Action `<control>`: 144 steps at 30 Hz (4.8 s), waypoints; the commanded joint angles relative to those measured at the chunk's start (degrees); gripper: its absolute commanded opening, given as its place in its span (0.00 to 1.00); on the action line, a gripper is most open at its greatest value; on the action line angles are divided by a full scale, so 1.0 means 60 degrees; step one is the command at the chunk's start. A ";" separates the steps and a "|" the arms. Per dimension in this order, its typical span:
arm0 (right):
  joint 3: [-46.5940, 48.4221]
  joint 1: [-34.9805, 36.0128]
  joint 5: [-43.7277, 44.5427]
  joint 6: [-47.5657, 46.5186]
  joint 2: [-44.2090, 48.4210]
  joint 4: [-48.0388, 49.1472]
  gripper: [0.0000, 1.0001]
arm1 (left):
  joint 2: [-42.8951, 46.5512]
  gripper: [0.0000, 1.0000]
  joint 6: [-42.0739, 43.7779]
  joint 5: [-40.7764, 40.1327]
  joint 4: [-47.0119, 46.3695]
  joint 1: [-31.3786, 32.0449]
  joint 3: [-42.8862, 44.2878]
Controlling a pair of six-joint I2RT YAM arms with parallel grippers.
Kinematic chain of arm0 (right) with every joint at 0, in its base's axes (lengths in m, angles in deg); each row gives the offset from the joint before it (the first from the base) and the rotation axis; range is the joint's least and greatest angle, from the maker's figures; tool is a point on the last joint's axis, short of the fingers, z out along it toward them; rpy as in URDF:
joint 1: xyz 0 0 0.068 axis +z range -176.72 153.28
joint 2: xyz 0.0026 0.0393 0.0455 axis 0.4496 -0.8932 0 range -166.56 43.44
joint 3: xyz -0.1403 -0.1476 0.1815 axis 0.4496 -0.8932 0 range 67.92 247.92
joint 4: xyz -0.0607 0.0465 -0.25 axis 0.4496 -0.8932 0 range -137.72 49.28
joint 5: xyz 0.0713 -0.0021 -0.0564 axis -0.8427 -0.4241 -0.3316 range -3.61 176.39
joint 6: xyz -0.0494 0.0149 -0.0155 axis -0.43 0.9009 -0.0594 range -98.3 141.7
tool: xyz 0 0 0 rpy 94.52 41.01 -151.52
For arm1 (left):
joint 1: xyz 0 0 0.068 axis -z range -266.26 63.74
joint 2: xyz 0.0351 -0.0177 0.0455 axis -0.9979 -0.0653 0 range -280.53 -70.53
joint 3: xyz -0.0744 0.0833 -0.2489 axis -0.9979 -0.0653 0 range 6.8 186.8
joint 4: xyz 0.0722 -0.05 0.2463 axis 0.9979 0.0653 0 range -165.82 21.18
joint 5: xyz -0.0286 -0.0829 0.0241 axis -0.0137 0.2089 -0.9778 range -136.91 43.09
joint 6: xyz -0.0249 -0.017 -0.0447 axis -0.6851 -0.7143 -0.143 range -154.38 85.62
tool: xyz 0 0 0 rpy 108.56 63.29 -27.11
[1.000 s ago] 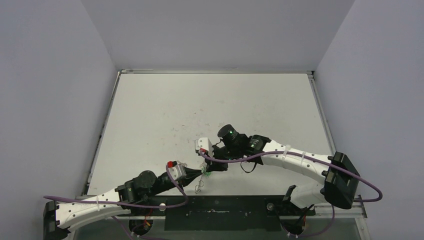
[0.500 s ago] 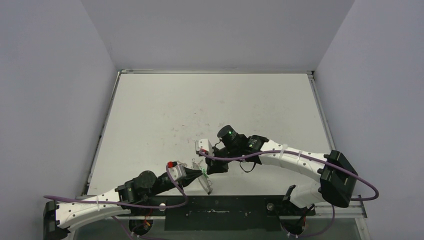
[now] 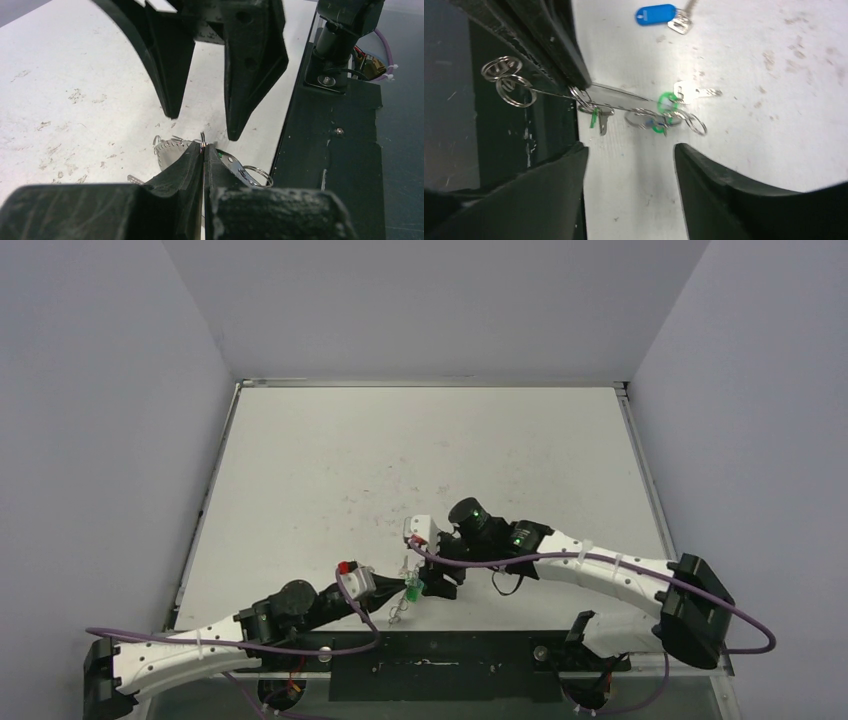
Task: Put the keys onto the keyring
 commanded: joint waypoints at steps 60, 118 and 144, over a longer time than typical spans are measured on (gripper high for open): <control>-0.4662 -0.1624 0.3190 0.8390 0.0859 0.3403 0.19 | -0.8732 0.43 -0.9038 -0.2136 0.1122 -0.2119 0.2882; -0.4173 -0.3130 0.1924 0.7675 0.0929 0.1697 0.27 | -0.5917 0.43 -0.7111 -0.1412 0.1486 -0.3008 0.2101; -0.3364 -0.3521 0.0313 1.0074 -0.0964 0.4424 0.24 | -0.6804 0.43 -0.4605 -0.0264 0.0228 -0.2784 0.3009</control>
